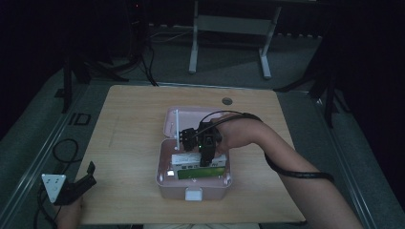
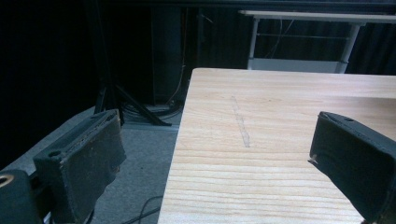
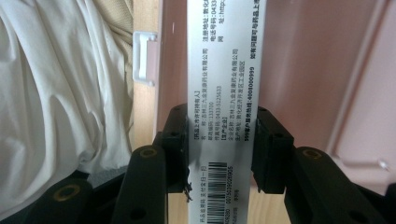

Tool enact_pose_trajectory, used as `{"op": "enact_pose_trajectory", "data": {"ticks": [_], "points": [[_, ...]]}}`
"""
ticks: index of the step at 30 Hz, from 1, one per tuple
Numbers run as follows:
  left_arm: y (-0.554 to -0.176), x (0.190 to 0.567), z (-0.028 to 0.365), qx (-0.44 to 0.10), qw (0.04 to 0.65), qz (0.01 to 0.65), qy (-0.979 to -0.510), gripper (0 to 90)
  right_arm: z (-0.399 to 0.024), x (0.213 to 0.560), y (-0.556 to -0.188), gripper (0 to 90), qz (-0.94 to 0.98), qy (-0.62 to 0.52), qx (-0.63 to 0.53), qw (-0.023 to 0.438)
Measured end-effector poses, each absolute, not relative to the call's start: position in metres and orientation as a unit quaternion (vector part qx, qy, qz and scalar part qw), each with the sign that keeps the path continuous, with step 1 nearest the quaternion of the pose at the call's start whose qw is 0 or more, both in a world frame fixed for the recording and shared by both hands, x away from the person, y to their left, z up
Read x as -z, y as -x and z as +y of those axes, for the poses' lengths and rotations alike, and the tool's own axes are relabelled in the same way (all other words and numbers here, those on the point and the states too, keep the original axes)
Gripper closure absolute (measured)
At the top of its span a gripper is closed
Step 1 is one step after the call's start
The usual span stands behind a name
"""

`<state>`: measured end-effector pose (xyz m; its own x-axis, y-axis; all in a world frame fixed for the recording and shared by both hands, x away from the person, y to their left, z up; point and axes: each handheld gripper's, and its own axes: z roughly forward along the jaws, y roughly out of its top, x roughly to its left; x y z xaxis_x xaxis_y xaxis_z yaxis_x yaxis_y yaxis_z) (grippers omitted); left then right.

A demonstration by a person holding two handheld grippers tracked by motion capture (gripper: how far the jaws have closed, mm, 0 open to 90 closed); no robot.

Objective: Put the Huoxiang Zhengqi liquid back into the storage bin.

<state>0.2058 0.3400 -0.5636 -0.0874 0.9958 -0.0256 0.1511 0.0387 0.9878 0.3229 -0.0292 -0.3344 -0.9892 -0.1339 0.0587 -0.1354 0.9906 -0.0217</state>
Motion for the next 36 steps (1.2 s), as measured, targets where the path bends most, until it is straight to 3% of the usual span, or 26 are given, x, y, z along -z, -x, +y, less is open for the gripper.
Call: {"op": "enact_pose_trajectory", "data": {"ticks": [23, 36], "points": [[-0.206, 0.564, 0.340, -0.473, 0.445, 0.565, -0.508, 3.3, -0.035, 0.425, -0.330, 62.0, -0.997, -0.040, -0.025, 0.061], [-0.207, 0.564, 0.339, -0.473, 0.444, 0.566, -0.509, 3.3, -0.043, 0.442, -0.327, 61.9, -0.997, -0.034, -0.034, 0.063]]}}
